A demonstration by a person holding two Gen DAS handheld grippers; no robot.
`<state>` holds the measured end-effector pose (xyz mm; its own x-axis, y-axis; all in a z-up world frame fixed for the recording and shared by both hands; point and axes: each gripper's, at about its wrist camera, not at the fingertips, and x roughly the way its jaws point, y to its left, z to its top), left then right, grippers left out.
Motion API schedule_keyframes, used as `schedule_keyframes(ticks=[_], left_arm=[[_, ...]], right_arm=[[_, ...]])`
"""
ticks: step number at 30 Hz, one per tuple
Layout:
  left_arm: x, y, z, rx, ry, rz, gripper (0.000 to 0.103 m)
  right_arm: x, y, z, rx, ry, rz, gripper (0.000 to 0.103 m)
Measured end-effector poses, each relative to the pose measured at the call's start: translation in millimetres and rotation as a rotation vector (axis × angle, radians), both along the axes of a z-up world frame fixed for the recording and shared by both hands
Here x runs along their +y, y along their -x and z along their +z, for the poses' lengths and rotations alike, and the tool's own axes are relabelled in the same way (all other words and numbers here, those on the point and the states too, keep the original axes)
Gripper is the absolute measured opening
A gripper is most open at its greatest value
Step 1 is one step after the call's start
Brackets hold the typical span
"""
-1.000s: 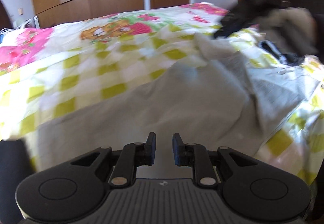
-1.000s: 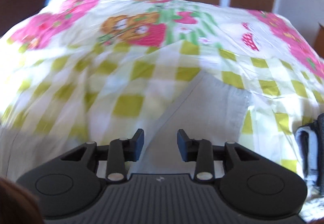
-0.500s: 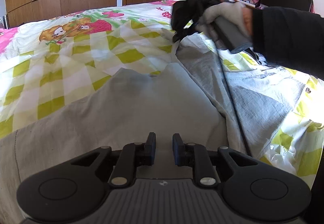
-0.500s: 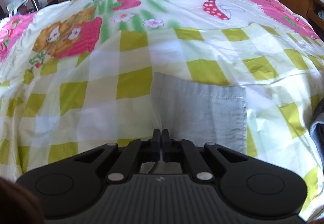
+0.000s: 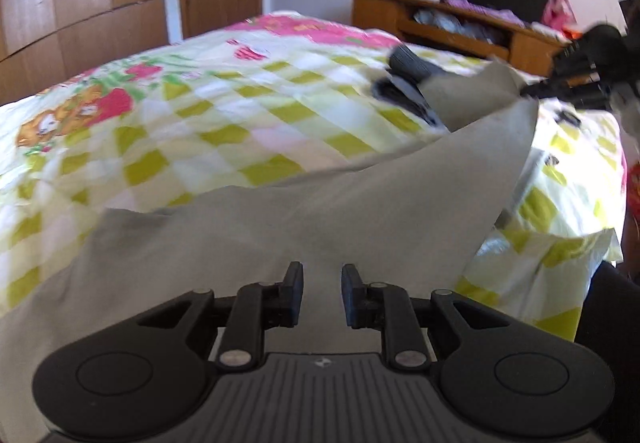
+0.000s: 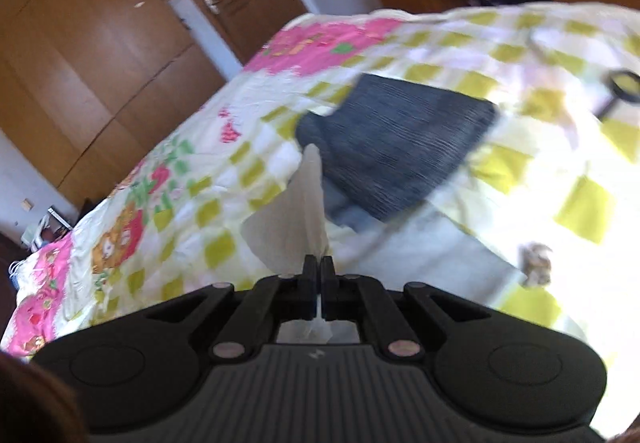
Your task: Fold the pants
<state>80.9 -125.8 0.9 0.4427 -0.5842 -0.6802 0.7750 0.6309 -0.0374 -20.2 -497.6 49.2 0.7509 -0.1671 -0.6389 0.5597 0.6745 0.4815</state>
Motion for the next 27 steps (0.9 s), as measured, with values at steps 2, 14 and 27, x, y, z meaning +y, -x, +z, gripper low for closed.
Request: schedule_keyframes(ticks=[2,14,27], left_arm=[[-17,4,-6,0.011,-0.029,-0.030,0.034],[-59,14,-13,0.019,-0.121,-0.080,0.035],[-44,-1,37,-0.101,-0.025,-0.038,0.041]], right_arm=[[-14,17,-33,0.042,-0.057,-0.047,0.002],[-64,13,-81,-0.024,-0.248,-0.072,0.010],[-39,5,36,-0.445,-0.159,0.054,0.003]])
